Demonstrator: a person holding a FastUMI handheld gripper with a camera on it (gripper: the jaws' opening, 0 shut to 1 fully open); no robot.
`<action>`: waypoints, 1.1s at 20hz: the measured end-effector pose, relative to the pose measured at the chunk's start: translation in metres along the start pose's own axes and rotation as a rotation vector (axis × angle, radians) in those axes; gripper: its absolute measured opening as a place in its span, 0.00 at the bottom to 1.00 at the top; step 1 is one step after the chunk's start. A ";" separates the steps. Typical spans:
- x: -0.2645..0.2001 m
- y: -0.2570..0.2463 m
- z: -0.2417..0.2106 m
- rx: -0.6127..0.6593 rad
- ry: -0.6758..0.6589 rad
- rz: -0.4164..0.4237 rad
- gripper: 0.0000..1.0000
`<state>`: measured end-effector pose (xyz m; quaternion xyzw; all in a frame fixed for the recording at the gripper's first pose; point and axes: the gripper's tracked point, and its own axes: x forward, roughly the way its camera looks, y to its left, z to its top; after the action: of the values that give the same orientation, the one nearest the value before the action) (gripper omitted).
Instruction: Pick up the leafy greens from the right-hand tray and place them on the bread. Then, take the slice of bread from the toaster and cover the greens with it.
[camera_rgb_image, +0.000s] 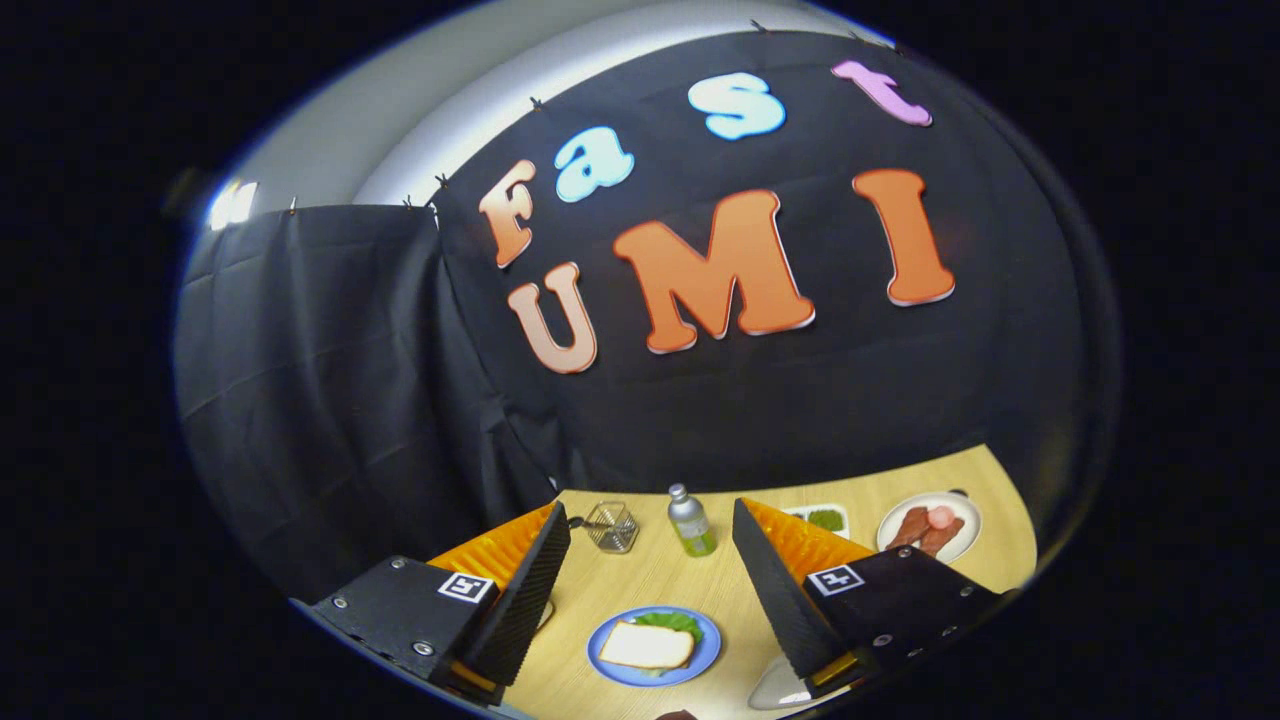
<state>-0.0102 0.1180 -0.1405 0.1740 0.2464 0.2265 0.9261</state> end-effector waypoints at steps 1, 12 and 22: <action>-0.009 0.000 0.014 -0.018 -0.029 -0.018 0.98; -0.076 -0.013 0.124 -0.223 -0.289 -0.198 0.98; -0.103 -0.033 0.150 -0.318 -0.303 -0.381 0.98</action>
<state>0.0009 0.0068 0.0064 0.0089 0.0949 0.0557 0.9939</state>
